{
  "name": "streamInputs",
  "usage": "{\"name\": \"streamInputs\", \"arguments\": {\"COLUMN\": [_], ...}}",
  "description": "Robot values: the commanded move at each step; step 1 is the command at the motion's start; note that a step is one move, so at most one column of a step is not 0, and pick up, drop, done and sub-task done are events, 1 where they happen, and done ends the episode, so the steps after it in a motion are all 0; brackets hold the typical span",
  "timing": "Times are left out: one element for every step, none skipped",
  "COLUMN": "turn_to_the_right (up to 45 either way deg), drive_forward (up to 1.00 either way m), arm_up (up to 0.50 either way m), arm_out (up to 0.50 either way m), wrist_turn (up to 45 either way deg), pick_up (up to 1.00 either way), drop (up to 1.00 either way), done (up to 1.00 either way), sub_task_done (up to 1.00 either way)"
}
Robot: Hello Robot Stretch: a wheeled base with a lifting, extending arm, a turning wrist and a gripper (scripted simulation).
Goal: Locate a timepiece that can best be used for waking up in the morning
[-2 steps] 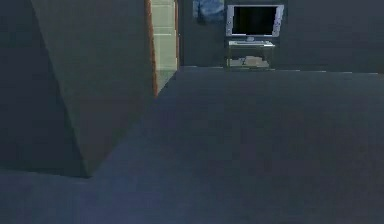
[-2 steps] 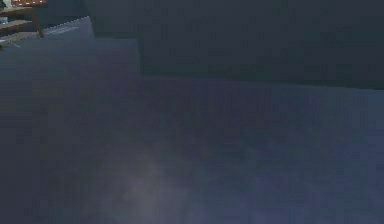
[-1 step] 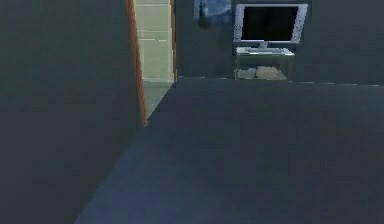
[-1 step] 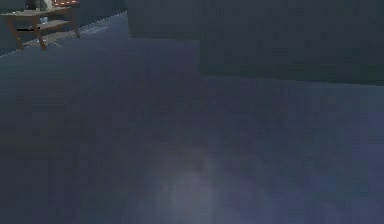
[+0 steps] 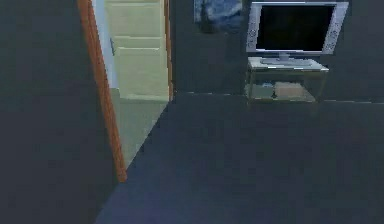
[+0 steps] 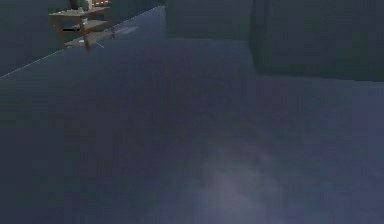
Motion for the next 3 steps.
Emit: {"name": "streamInputs", "arguments": {"turn_to_the_right": [0.0,0.0,-33.0], "drive_forward": [1.0,0.65,0.0], "arm_up": [0.0,0.0,0.0], "arm_out": [0.0,0.0,0.0], "wrist_turn": [0.0,0.0,0.0], "pick_up": [0.0,0.0,0.0], "drop": [0.0,0.0,0.0], "done": [0.0,0.0,0.0], "sub_task_done": [0.0,0.0,0.0]}}
